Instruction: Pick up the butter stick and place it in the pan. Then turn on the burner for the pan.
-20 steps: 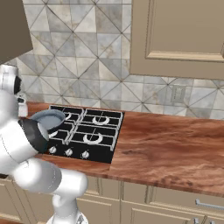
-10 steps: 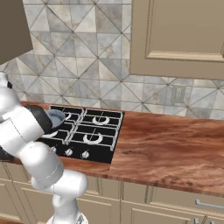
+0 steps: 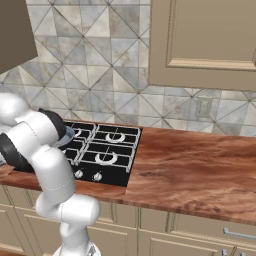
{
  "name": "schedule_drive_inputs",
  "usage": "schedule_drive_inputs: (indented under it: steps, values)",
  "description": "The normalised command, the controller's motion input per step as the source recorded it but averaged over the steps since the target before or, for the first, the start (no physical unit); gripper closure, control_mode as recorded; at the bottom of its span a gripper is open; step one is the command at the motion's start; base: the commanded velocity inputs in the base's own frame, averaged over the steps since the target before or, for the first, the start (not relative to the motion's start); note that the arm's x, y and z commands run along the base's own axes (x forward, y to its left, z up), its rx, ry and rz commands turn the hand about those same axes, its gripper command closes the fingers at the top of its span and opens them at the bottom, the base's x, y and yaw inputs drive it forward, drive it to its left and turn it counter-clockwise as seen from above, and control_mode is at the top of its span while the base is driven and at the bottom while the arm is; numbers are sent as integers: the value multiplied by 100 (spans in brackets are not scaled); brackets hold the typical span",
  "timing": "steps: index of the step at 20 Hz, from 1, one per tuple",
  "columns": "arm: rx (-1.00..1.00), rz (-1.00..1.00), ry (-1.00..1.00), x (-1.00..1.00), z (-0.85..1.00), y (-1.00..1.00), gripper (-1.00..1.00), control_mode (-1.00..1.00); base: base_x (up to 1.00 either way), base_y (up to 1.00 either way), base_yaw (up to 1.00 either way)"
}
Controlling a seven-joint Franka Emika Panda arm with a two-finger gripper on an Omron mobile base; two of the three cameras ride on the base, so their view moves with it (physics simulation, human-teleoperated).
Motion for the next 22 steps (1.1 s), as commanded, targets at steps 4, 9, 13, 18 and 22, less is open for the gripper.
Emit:
schedule_drive_inputs:
  steps: [4, 9, 13, 18, 22]
  values:
    - [-1, 18, -3, 17, -26, 25, -100, -100, 0, 0, 0]
    - [0, 16, -7, 17, -26, 19, -100, -100, 0, 0, 0]
    - [0, 5, -7, 18, -17, 28, -100, -100, 0, 0, 0]
    - [0, 0, -8, 26, -13, 22, -100, -100, 0, 0, 0]
    - [1, 0, -9, 35, -24, 24, -100, -100, 0, 0, 0]
